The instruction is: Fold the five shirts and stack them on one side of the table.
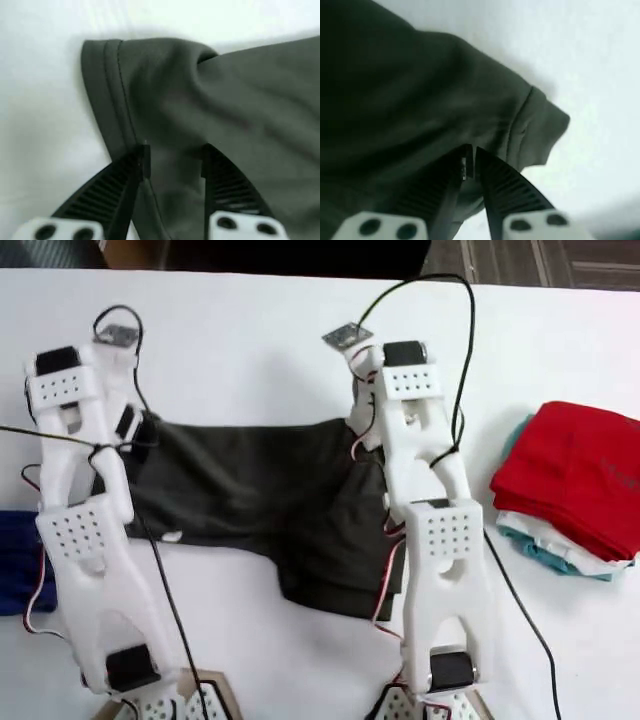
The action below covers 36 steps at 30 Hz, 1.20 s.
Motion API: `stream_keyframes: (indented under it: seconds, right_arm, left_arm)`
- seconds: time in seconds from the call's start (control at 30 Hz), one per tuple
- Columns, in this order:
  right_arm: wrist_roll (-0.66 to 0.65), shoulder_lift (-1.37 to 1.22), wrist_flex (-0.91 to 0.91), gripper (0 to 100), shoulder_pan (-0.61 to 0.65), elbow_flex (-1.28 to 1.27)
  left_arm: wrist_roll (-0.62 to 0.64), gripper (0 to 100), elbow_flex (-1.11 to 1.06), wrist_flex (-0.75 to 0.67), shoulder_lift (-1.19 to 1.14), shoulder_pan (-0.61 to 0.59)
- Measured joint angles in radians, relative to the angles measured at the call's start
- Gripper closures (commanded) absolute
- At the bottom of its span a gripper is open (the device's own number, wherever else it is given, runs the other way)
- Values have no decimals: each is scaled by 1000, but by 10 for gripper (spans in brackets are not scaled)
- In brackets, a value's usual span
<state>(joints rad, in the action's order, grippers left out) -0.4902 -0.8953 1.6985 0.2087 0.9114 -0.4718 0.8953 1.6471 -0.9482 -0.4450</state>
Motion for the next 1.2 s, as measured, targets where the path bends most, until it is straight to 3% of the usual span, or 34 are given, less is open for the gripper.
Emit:
stream_keyframes:
  seconds: [0.33, 0.7, 1.03, 1.2]
  right_arm:
    - [0, 439, -32, 976, 86, -519]
    - [0, 950, -543, 977, 189, -1485]
    - [-2, 904, -614, 977, 193, -1617]
    - [-74, 913, -612, 977, 229, -1677]
  left_arm:
    - [-2, 802, 207, 23, -169, -14]
    - [-3, 801, 273, 31, -206, -15]
    - [-3, 801, 273, 31, -206, -18]
    - [-3, 801, 273, 31, -206, -21]
